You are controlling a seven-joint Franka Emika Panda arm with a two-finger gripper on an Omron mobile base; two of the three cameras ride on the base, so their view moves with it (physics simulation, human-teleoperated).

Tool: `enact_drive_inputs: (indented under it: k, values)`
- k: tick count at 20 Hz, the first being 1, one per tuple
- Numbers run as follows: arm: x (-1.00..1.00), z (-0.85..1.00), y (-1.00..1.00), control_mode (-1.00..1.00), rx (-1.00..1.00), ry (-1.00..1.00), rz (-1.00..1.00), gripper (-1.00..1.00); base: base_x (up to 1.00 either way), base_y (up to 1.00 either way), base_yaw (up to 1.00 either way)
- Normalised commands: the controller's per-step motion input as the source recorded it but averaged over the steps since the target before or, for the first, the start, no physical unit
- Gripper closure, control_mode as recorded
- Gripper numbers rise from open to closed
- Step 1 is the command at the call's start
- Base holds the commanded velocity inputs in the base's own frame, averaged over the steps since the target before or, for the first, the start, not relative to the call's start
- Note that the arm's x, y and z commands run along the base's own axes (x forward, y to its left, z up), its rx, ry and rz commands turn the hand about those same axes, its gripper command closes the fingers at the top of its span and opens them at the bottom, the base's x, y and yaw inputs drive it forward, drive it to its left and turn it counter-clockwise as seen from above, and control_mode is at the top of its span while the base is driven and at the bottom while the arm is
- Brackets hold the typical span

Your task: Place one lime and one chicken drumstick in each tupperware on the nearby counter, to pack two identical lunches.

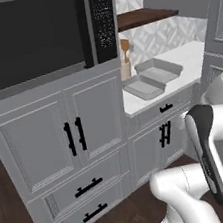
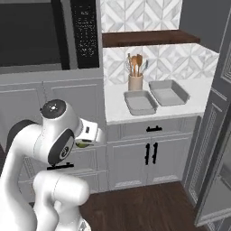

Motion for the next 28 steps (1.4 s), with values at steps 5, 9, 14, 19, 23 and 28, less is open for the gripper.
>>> enact_drive_inputs:
  k: [5,9,14,19,23,28]
  values:
    - [0.0,0.0,0.0,1.0,0.0,0.0,0.0,1.0,0.97,-0.41,-0.01]
    - [0.0,0.0,0.0,1.0,0.0,0.0,0.0,1.0,0.55,-0.63,-0.12]
    - [0.0,0.0,0.0,1.0,0.0,0.0,0.0,1.0,0.74,-0.18,-0.03]
    - [0.0,0.0,0.0,1.0,0.0,0.0,0.0,1.0,0.77,0.0,0.03]
    - [0.0,0.0,0.0,1.0,0.0,0.0,0.0,1.0,0.43,0.0,0.02]
    - [0.0,0.0,0.0,1.0,0.0,0.0,0.0,1.0,0.0,0.0,0.0]
